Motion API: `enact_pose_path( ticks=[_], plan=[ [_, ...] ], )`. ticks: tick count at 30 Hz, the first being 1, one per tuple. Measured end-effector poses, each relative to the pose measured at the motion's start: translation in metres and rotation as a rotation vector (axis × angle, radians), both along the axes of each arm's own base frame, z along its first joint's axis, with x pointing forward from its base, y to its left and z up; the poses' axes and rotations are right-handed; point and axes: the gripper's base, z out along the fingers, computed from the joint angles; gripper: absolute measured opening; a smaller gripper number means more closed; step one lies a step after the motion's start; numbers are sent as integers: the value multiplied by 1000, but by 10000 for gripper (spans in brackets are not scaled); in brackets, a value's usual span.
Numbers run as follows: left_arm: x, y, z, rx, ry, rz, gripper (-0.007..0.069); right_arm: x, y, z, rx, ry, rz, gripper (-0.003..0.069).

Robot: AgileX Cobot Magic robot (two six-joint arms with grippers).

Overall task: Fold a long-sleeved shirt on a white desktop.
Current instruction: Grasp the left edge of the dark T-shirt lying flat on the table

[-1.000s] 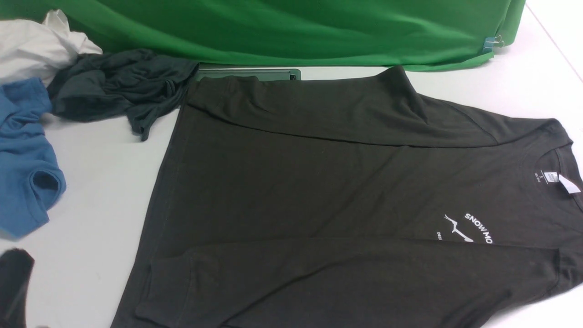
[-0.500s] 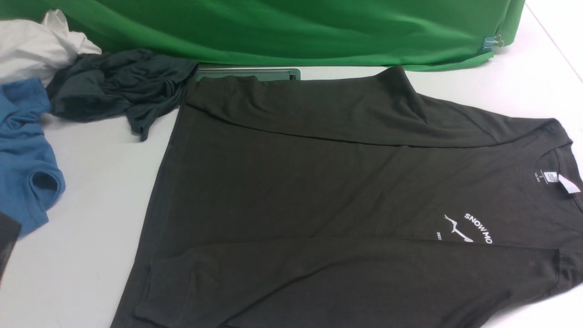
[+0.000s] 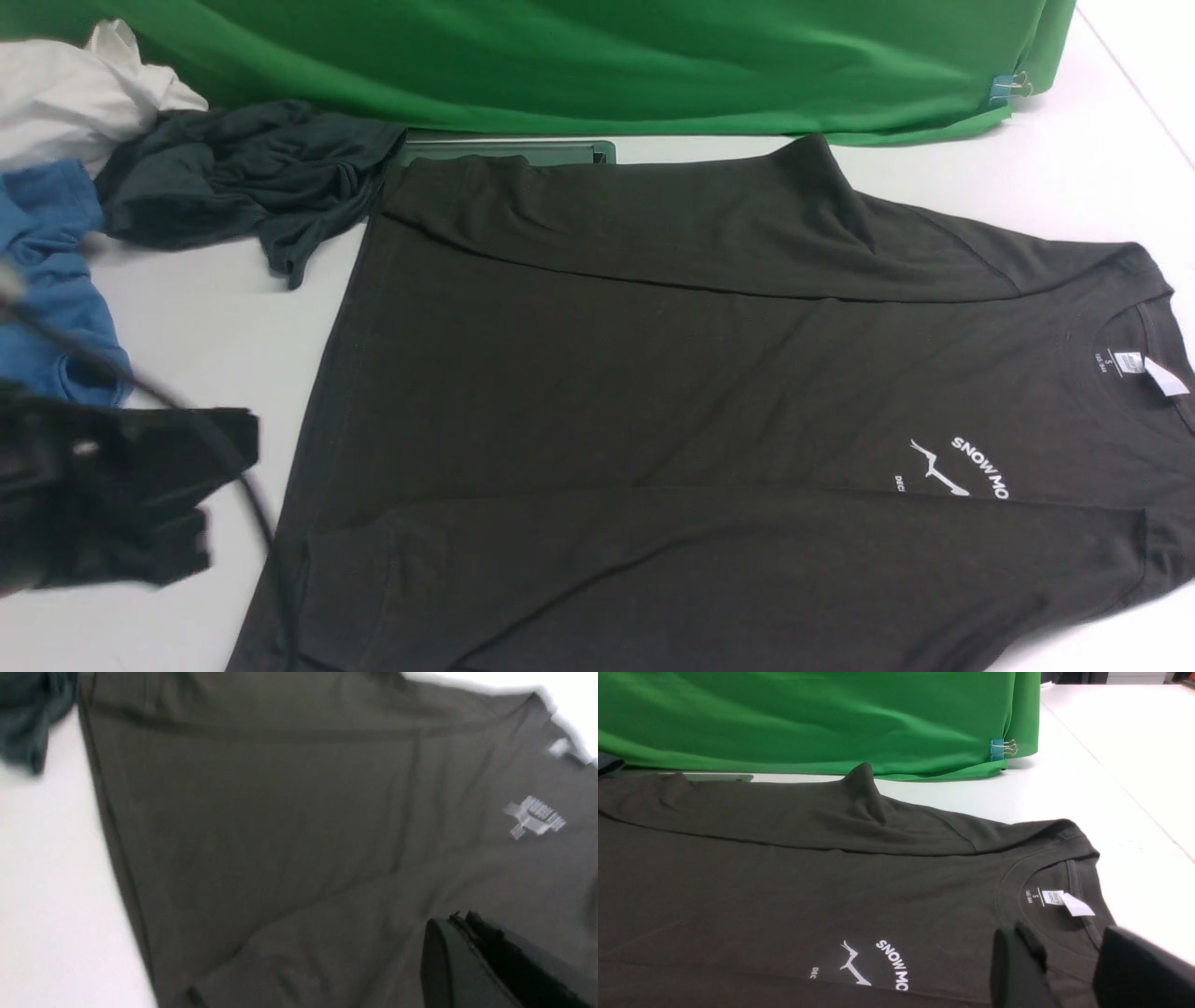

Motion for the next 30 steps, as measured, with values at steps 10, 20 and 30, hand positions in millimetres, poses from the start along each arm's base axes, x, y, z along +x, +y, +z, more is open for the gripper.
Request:
enact_pose_path(
  ticks=[10,20,30],
  plan=[
    [27,-39,-21,86,133,-307,20,0,0,3,2,-28,-4,240],
    [32,-38,-16,184,177,-313,20,1,-4,26,568,-269,-54,240],
    [46,-34,-27,274,316,-279,20,-6,6,69,601,-185,87,342]
  ],
)
